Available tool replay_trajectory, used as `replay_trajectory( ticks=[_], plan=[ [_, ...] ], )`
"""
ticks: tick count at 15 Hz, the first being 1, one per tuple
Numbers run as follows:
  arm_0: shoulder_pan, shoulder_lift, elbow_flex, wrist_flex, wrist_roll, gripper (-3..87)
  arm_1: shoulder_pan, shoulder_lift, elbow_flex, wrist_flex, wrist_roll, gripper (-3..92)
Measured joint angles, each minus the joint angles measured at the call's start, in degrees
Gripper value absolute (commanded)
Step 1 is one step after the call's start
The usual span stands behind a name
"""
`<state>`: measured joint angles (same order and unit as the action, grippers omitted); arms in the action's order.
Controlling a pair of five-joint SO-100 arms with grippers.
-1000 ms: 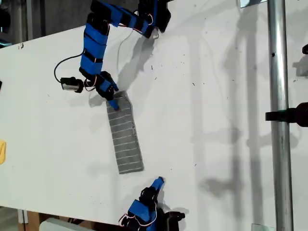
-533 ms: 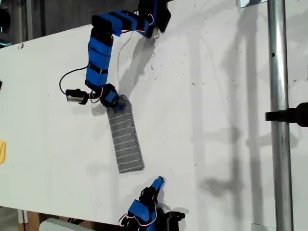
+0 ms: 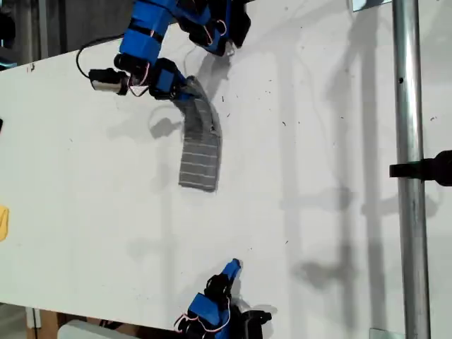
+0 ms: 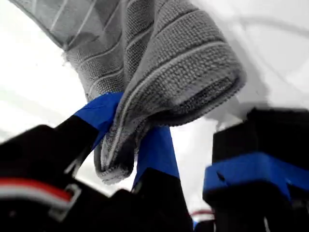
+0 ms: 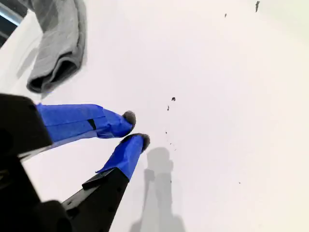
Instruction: Grasp corners of a towel and fold twice.
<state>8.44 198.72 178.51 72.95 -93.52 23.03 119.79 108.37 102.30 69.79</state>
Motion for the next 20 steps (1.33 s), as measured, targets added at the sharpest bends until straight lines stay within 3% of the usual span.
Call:
replay_trajectory(
  ticks=[2, 6, 7, 8, 10, 13, 16, 20],
  plan=[
    [0.0, 0.0, 0.0, 0.0, 0.0, 4.9, -2.2, 1.9, -4.3, 1.1, 0.4, -0.3],
    [0.0, 0.0, 0.0, 0.0, -0.9, 5.2, -7.0, -24.1, -14.9, -21.5, -2.2, -0.4],
    [0.0, 0.0, 0.0, 0.0, -1.1, 5.3, -7.7, -30.7, -18.8, -24.5, -2.7, 8.4],
    [0.2, 0.0, 0.0, 0.0, -1.3, 5.4, -8.1, -33.2, -19.7, -27.4, -3.3, 38.7],
    [1.1, 0.0, 0.0, 0.0, -1.8, 8.0, -8.2, -33.3, -20.4, -30.3, -4.0, 17.9],
    [1.2, 0.0, 0.0, 0.2, -4.1, 10.2, -4.7, -23.9, -20.3, -31.6, -8.3, 7.8],
    [-0.3, 0.0, 0.0, 0.7, -1.9, 10.2, 3.4, -9.8, -14.9, -30.6, -10.1, -0.3],
    [-3.1, 0.0, 0.0, 0.7, 1.0, 10.2, 4.0, 21.9, 22.4, -32.1, -3.4, -0.3]
  ],
)
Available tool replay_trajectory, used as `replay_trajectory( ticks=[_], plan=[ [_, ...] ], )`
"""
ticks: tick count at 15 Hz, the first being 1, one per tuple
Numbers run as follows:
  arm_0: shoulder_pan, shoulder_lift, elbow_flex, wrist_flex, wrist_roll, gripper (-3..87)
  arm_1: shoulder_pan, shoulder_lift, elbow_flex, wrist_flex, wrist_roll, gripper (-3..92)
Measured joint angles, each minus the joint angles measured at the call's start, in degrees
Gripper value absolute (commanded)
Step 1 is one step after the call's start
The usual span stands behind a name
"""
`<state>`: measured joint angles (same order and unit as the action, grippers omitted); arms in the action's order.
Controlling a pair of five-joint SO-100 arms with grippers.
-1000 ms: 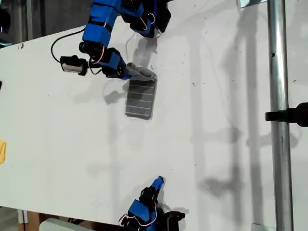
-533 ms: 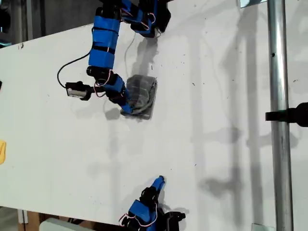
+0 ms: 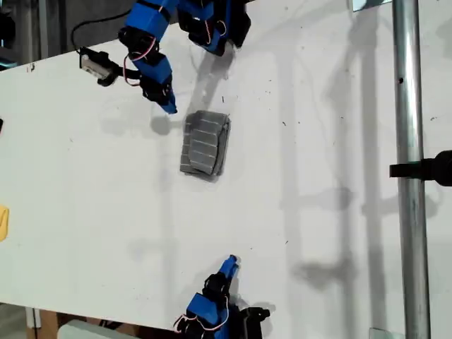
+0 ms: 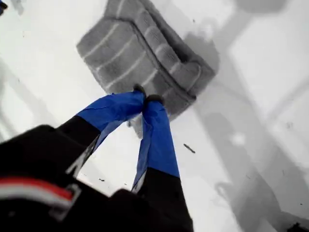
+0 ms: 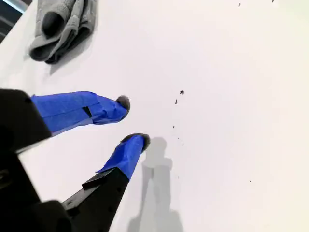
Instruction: Grasp corners of a towel and fold twice.
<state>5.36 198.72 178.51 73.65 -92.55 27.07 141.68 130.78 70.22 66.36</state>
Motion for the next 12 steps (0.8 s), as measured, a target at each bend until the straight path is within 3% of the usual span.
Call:
replay_trajectory(
  ticks=[1, 2, 4, 5, 12],
  plan=[
    [-1.1, 0.0, 0.0, 0.0, 3.2, 10.2, -0.7, 10.4, 10.6, 0.0, 2.6, -0.3],
    [-1.3, 0.0, 0.0, 0.0, 11.3, 9.9, -2.2, 21.1, 20.0, 1.0, 5.4, -0.3],
    [-0.8, 0.1, 0.0, 0.0, 33.6, 8.7, -2.4, 42.2, 33.0, 7.0, 11.6, -0.2],
    [-0.7, 0.1, 0.0, 0.0, 36.6, 8.6, -3.4, 44.5, 34.6, 8.3, 13.6, 1.2],
    [-1.0, 0.1, 0.0, 0.0, 36.9, 8.6, 1.7, 46.4, 35.3, 10.2, 15.2, 2.5]
  ],
)
